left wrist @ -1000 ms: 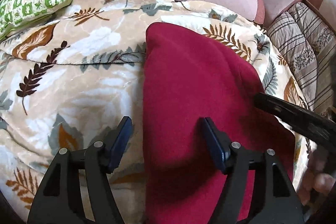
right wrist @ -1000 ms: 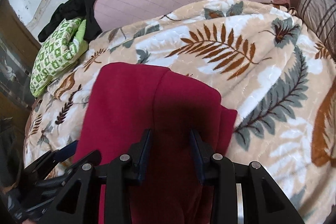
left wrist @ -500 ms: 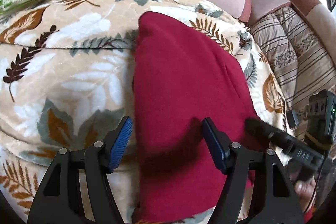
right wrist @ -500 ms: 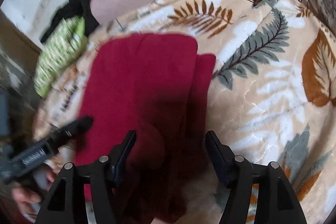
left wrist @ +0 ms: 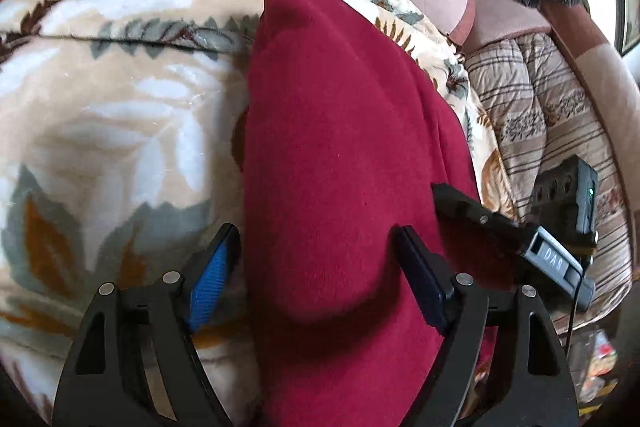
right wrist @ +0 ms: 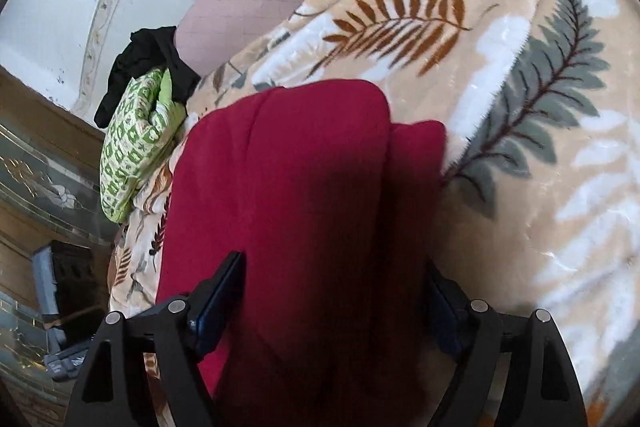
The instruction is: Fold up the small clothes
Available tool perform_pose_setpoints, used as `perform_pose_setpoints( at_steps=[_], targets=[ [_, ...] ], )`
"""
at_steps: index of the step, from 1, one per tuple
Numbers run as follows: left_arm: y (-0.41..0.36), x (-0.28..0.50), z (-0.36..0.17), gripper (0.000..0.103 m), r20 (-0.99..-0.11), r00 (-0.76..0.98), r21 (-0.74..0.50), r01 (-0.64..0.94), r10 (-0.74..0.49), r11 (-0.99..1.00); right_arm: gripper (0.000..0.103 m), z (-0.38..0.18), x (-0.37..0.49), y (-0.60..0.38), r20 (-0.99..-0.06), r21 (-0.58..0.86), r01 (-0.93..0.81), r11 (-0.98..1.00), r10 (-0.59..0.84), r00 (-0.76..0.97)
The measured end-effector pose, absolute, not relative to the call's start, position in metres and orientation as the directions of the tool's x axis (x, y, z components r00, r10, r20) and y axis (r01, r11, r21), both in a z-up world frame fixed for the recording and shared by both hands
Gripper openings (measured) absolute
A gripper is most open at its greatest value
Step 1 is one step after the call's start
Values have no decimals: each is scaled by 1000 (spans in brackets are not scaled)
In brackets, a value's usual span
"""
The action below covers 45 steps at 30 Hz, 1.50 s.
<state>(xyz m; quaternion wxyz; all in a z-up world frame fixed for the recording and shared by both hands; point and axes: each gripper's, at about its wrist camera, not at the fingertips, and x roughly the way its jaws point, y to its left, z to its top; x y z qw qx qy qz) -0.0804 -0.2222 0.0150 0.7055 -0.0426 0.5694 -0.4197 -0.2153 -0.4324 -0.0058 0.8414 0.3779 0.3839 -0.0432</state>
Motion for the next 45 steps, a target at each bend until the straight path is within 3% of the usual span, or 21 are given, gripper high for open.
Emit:
perform_pose_setpoints(
  at_steps=[1, 2, 3, 6, 13, 17, 18, 20, 26, 30, 35, 37, 45],
  targets=[
    [-222, -81, 17, 68, -759, -6, -550, 540, -651, 637, 68, -2, -214, -429, -680, 597, 356, 719, 217, 701],
    [-221, -82, 22, 64, -761, -1, -546, 543, -649, 638, 60, 4, -214, -425, -684, 579, 351, 736, 203, 700],
    [-218, -84, 27, 62, -762, 7, -538, 549, -647, 640, 53, 10, -214, -422, -688, 562, 345, 751, 194, 699],
    [-204, -90, 43, 58, -769, 15, -523, 559, -639, 643, 47, 36, -218, -406, -661, 571, 285, 770, 226, 715],
    [-114, -105, 78, 58, -803, 131, -441, 525, -581, 728, 46, 59, -223, -342, -605, 634, 153, 758, 362, 709],
    [-83, -104, 47, 59, -867, 145, -365, 464, -476, 807, 53, 28, -204, -313, -701, 596, 209, 775, 376, 606],
    [-76, -104, 44, 62, -856, 143, -389, 455, -497, 801, 54, 24, -204, -311, -728, 574, 236, 784, 357, 585],
    [-68, -108, 52, 65, -849, 181, -380, 444, -496, 812, 54, 34, -216, -312, -712, 576, 234, 783, 340, 615],
    [-71, -116, 76, 66, -856, 281, -276, 460, -434, 844, 54, 89, -231, -282, -694, 450, 83, 889, 289, 660],
    [-79, -119, 74, 66, -858, 318, -227, 468, -403, 854, 54, 88, -219, -248, -732, 348, -35, 937, 295, 615],
    [-99, -121, 58, 66, -873, 319, -173, 507, -370, 845, 54, 34, -216, -259, -824, 255, 33, 966, 200, 530],
    [-102, -124, 56, 66, -871, 326, -164, 510, -366, 845, 54, 25, -223, -266, -820, 265, 49, 963, 198, 537],
    [-103, -133, 62, 66, -854, 374, -136, 509, -361, 850, 54, 67, -254, -249, -777, 230, 7, 973, 179, 603]
  ],
)
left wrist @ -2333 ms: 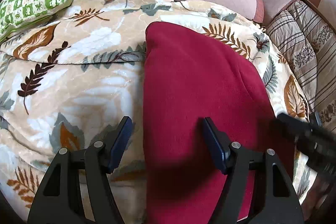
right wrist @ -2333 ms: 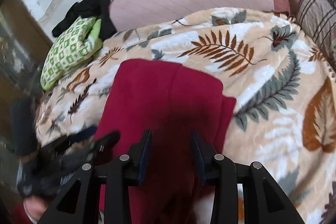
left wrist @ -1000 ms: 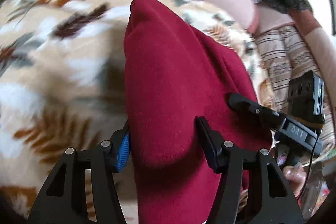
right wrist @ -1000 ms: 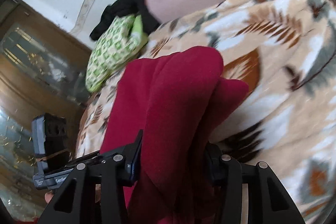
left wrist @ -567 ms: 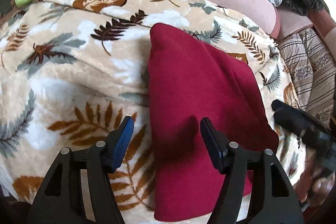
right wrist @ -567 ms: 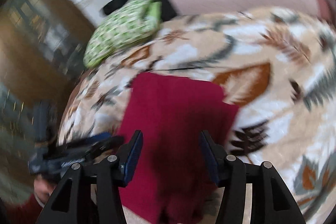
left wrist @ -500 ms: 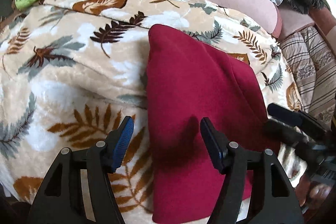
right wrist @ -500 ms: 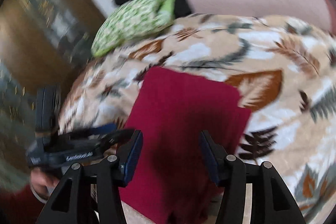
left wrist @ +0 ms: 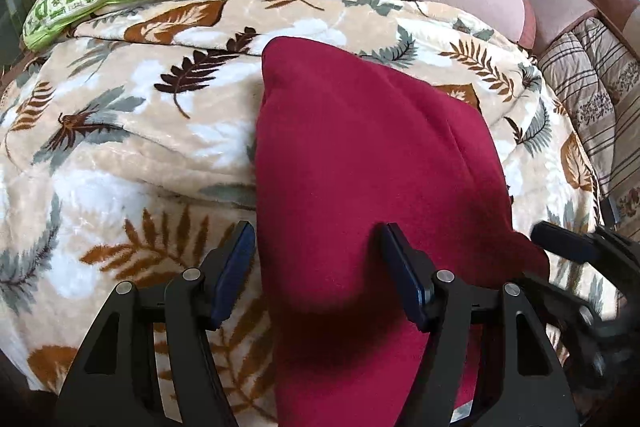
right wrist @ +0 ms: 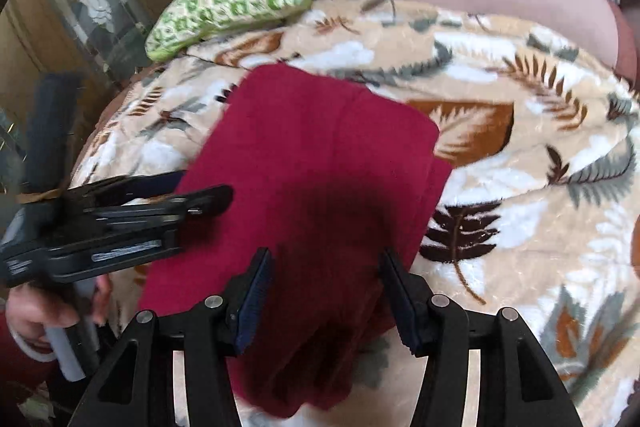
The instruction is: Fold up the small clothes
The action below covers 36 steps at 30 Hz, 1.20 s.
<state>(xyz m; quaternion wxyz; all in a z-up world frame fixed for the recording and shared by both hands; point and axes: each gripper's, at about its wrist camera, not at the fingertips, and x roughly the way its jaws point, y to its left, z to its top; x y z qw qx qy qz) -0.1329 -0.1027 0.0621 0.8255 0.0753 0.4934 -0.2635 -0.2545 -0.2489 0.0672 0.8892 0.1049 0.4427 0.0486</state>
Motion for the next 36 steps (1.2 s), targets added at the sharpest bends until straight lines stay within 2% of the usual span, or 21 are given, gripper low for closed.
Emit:
perform_pose_setpoints(
  at_steps=[3, 10, 14, 19, 23, 30, 36],
  targets=[
    [-99, -135, 64, 66, -851, 385, -135, 497, -357, 857, 54, 73, -263, -232, -752, 214, -21, 977, 178, 634],
    [-87, -144, 72, 66, -842, 422, -112, 475, -337, 873, 54, 31, -265, -229, -815, 143, 50, 989, 88, 573],
    [-82, -154, 81, 66, -828, 460, -75, 477, -321, 876, 54, 50, -278, -237, -801, 168, 78, 983, 90, 591],
    [-74, -169, 95, 66, -798, 508, -56, 473, -324, 879, 54, 81, -300, -241, -737, 241, 89, 966, 123, 664],
    [-67, -177, 108, 66, -779, 534, -61, 458, -329, 887, 54, 101, -306, -228, -695, 184, 110, 977, 50, 717],
    [-58, -186, 120, 66, -766, 554, -56, 448, -327, 892, 67, 112, -301, -216, -678, 138, 178, 974, -38, 734],
    [-52, -191, 126, 66, -752, 575, -51, 436, -322, 899, 68, 117, -299, -209, -669, 152, 183, 971, -35, 742]
  ],
)
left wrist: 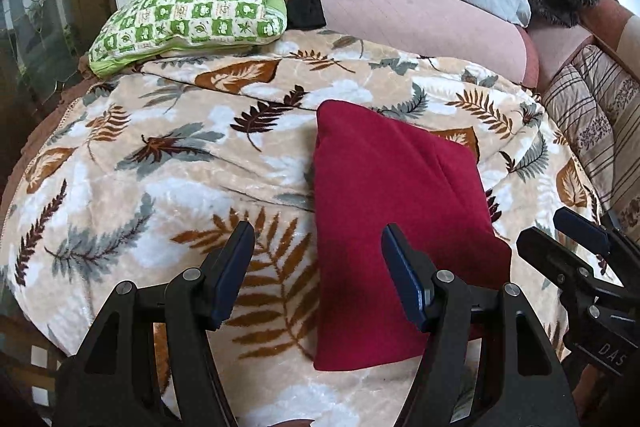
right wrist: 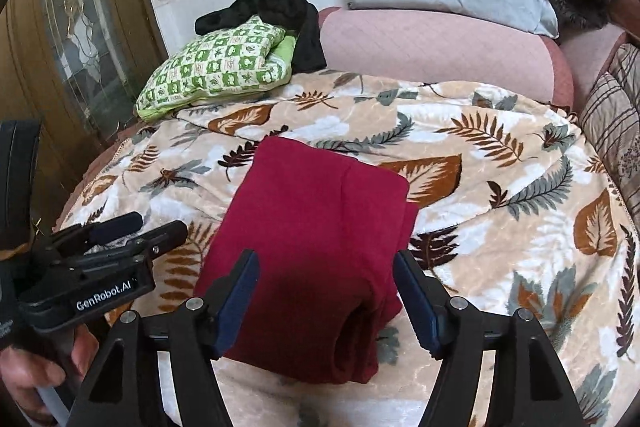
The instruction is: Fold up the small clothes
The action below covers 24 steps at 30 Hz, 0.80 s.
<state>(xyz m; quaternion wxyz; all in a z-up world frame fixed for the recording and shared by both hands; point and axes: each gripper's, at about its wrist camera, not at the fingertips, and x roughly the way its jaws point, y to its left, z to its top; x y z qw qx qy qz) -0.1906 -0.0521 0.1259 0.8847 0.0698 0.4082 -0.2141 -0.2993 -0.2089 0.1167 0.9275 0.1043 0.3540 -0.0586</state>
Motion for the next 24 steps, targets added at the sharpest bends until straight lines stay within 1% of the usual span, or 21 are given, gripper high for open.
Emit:
perform_pose_setpoints(
  at_steps=[7, 13, 24],
  targets=[
    [-52, -195, 133, 66, -735, 601, -27, 436, -314, 899, 70, 123, -300, -205, -656, 168, 185, 968, -30, 754],
    [-54, -196, 130, 66, -740, 603, -7, 436, -299, 900, 71, 119, -297, -204, -673, 160, 186, 969, -31, 739],
    [-56, -190, 126, 66, -747, 597, -3, 436, -292, 900, 71, 109, -292, -209, -690, 192, 207, 959, -18, 723]
  ],
)
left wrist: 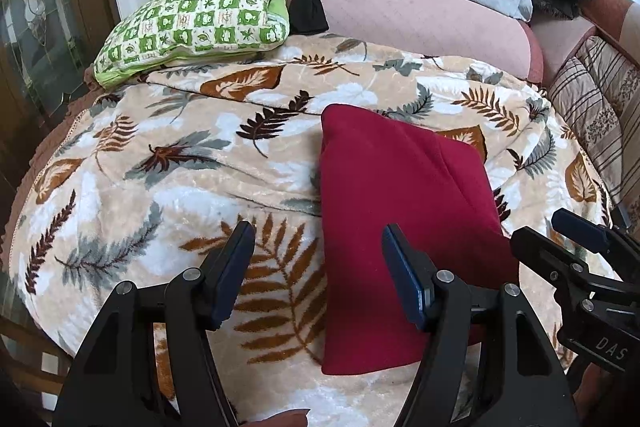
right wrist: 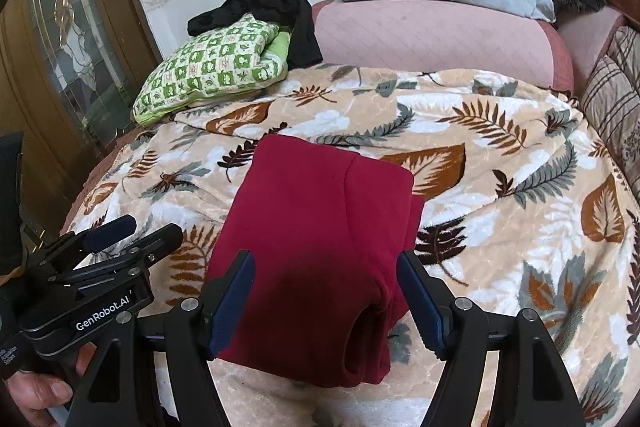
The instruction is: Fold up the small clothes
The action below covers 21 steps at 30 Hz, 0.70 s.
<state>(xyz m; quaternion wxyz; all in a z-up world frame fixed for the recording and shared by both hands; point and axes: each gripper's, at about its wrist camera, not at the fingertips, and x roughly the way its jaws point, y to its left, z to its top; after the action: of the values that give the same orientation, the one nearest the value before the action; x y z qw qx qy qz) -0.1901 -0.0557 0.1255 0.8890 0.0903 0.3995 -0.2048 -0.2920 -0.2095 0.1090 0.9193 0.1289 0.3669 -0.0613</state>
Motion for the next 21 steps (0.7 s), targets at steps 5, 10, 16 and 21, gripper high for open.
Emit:
perform_pose_setpoints(
  at_steps=[5, 10, 16, 21],
  targets=[
    [-59, -188, 121, 66, -753, 596, 15, 441, -280, 897, 71, 106, -288, -209, -697, 191, 206, 960, -14, 717],
    [-59, -187, 118, 66, -756, 592, 12, 440, -280, 898, 71, 102, -284, -209, -706, 191, 207, 959, -12, 708],
    [-58, -184, 115, 66, -759, 588, 9, 440, -280, 898, 71, 98, -281, -210, -715, 191, 209, 959, -10, 700],
    [-59, -182, 113, 66, -762, 585, 13, 444, -279, 896, 71, 95, -279, -209, -719, 191, 210, 959, -9, 695]
  ],
)
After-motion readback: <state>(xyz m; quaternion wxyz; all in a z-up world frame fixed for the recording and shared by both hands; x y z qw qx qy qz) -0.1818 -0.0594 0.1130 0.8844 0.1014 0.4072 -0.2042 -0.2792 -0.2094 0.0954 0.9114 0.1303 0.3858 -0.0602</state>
